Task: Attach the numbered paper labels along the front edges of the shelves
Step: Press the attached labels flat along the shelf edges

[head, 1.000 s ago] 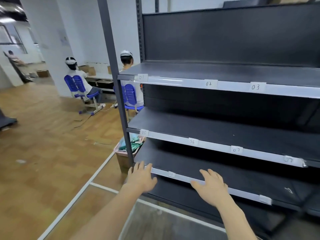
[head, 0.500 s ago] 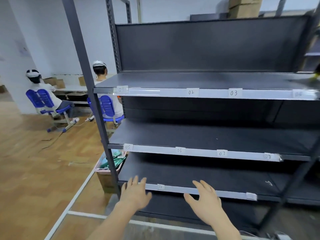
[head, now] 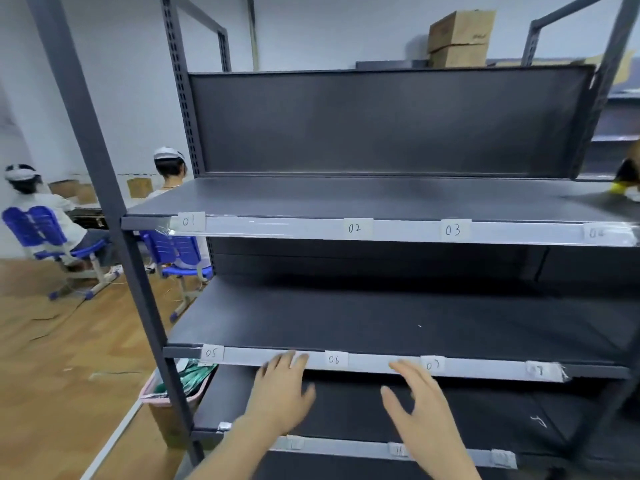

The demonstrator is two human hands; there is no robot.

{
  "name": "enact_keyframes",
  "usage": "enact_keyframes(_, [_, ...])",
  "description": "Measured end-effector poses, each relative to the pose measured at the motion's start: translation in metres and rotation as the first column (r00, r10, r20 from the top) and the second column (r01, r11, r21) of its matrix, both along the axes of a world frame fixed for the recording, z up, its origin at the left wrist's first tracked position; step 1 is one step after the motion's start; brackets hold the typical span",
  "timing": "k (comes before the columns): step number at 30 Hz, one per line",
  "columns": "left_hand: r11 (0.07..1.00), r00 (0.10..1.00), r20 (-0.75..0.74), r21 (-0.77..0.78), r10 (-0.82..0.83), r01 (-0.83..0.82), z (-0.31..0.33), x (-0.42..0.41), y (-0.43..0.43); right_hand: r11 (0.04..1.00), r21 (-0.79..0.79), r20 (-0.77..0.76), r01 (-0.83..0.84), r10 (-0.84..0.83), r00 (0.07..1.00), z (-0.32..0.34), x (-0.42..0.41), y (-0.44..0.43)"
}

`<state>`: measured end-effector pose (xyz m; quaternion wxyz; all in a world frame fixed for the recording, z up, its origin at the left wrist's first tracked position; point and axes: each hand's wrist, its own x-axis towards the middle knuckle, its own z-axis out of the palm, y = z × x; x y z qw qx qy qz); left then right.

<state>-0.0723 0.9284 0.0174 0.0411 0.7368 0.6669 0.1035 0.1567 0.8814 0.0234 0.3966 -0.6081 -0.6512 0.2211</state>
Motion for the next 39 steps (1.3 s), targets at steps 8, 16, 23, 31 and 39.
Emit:
enact_keyframes(8, [0.828,0.986,0.167,0.555,-0.027,-0.072,0.114,0.004,0.109,0.961,0.271,-0.004,-0.052,0.056,0.998,0.086,0.0,0.11])
enact_keyframes(16, [0.8,0.983,0.068,0.592,-0.172,0.099,0.182,0.02,0.176,0.845,0.534,0.201,0.011,-0.14,0.97,0.15,-0.02,0.206])
enact_keyframes(23, [0.841,0.934,0.147,0.496,-0.325,0.214,0.195,0.035,0.198,0.873,0.487,0.265,-0.019,-0.127,0.956,0.165,-0.016,0.23])
enact_keyframes(31, [0.906,0.829,0.388,0.295,-0.402,0.302,0.207,0.025,0.198,0.915,0.402,0.264,-0.012,-0.103,0.959,0.171,-0.02,0.231])
enact_keyframes(39, [0.909,0.88,0.258,0.238,-0.399,0.342,0.217,0.025,0.207,0.945,0.323,0.289,0.045,-0.144,0.946,0.181,-0.027,0.232])
